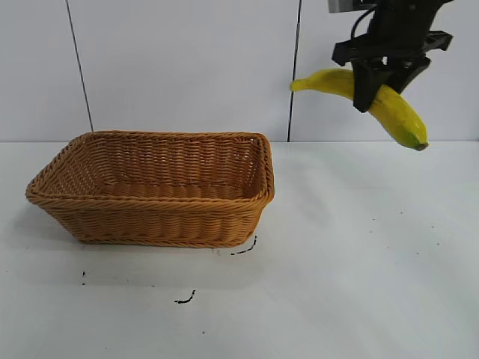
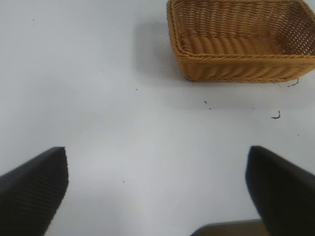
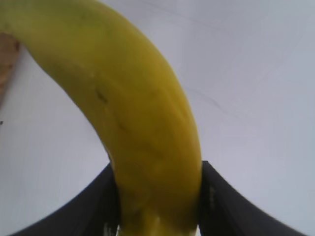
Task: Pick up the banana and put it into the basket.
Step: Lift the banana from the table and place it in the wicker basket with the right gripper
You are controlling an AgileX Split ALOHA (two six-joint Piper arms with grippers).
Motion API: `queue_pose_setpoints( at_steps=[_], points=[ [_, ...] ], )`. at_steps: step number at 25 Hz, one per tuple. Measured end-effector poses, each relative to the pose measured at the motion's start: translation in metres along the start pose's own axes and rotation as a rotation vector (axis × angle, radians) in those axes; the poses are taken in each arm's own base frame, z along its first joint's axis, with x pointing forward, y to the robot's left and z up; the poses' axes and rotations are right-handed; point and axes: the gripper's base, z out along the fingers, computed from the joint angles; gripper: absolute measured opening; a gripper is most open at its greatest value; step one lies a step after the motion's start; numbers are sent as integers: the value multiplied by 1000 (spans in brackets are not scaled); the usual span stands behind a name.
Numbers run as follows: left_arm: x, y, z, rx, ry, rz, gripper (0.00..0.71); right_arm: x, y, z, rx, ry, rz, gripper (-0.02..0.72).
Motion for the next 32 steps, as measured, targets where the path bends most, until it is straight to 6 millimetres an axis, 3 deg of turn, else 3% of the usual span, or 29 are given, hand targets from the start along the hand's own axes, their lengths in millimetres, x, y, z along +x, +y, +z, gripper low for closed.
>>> queue_pose_setpoints(
  at_steps=[6,11,15,18,22,28,32],
  points=[
    [0,0,0,0,0,0,695,-40,61,-11,-20,-139,-192,318],
    [0,0,0,0,0,0,695,-65,125,13,-46,-207,-421,318],
    [0,0,0,0,0,0,695,-73,174,29,-52,-307,-610,318],
    [0,0,0,0,0,0,695,-76,199,44,-49,-366,-717,318],
    [0,0,0,0,0,0,695,-74,209,79,-68,-346,-744,318],
    [0,0,0,0,0,0,695,-63,208,135,-85,-247,-745,318],
    [0,0,0,0,0,0,695,-62,209,141,-87,-251,-745,318]
  ],
)
